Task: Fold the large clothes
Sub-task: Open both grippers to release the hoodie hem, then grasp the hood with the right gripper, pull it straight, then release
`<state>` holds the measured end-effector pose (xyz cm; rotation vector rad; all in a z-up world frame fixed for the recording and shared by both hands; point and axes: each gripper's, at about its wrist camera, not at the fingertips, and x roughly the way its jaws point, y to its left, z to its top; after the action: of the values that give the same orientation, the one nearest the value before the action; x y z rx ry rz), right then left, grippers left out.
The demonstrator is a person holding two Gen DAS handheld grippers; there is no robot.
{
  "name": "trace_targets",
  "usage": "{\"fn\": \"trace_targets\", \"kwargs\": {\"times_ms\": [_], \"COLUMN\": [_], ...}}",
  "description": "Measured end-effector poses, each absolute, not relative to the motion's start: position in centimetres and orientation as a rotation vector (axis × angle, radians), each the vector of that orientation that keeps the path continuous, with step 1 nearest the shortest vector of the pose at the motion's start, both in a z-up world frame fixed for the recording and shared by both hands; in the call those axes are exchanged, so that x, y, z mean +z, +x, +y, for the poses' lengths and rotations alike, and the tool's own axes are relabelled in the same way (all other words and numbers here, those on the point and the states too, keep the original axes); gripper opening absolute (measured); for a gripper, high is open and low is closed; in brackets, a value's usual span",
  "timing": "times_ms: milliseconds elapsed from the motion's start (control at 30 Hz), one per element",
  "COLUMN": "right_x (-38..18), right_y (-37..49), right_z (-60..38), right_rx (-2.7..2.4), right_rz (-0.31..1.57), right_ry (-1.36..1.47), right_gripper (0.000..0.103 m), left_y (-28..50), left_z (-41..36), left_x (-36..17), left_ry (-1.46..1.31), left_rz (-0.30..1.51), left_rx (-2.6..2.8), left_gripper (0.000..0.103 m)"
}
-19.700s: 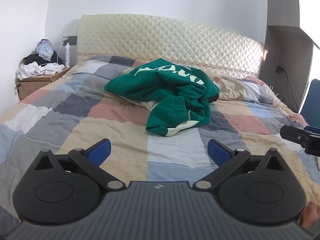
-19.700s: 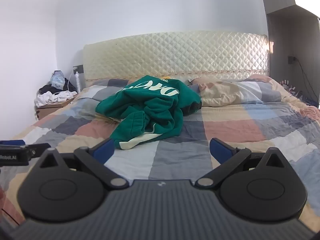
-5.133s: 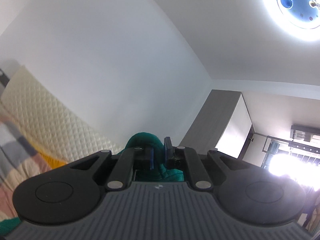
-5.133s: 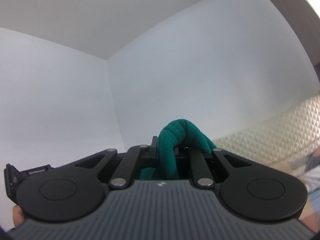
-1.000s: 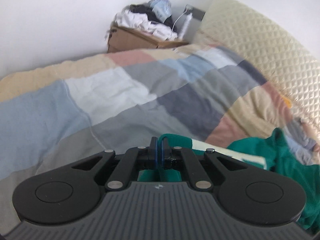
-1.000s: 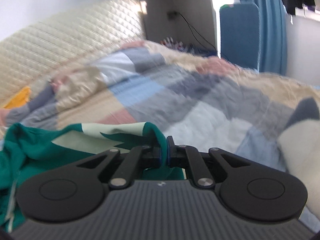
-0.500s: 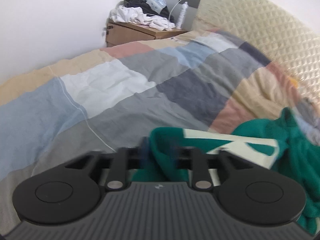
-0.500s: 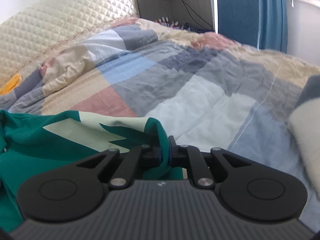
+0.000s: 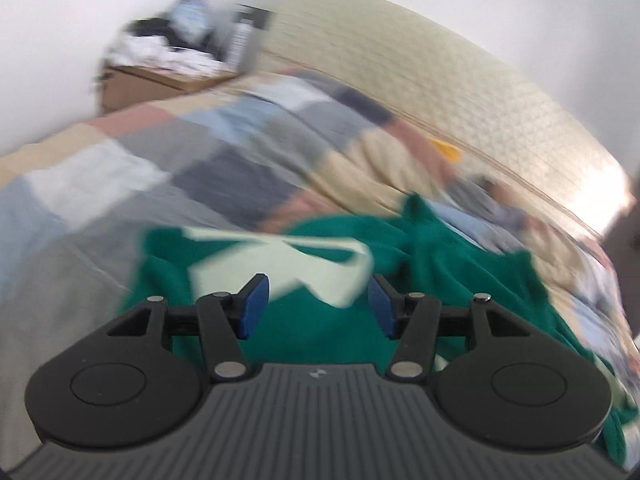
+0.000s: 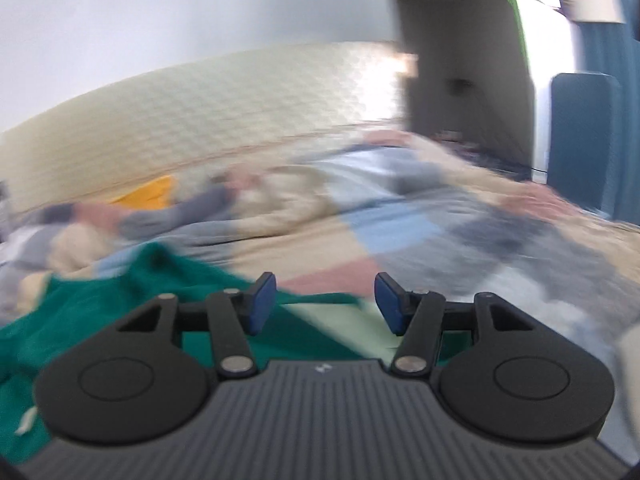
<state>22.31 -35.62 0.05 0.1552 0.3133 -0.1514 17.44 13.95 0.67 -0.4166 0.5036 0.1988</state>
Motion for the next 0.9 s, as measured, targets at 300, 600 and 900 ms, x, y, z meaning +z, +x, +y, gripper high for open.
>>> {"fn": "trace_targets", "kwargs": {"times_ms": [300, 600, 900], "right_x": [-3.6, -8.4, -1.8], "right_y": [26.0, 36.0, 49.5], "right_z": [-20.9, -10.3, -6.0], "right_rx": [0.276, 0.284, 0.169], "right_rz": [0.475, 0.606, 0.545], "right_ry": [-0.013, -0.048, -0.124], "right_gripper": [0.074, 0.067, 0.013], "left_y": [19.5, 21.5, 25.2], "left_z": [7.8, 9.8, 9.7], "left_x": [-2.8, -5.1, -8.8], "left_ry": [-0.398, -0.428, -0.417], "left_rz": [0.618, 0.640, 0.577], "left_rx": [0.090, 0.061, 0.057], "left_gripper": [0.061, 0.061, 0.061]}}
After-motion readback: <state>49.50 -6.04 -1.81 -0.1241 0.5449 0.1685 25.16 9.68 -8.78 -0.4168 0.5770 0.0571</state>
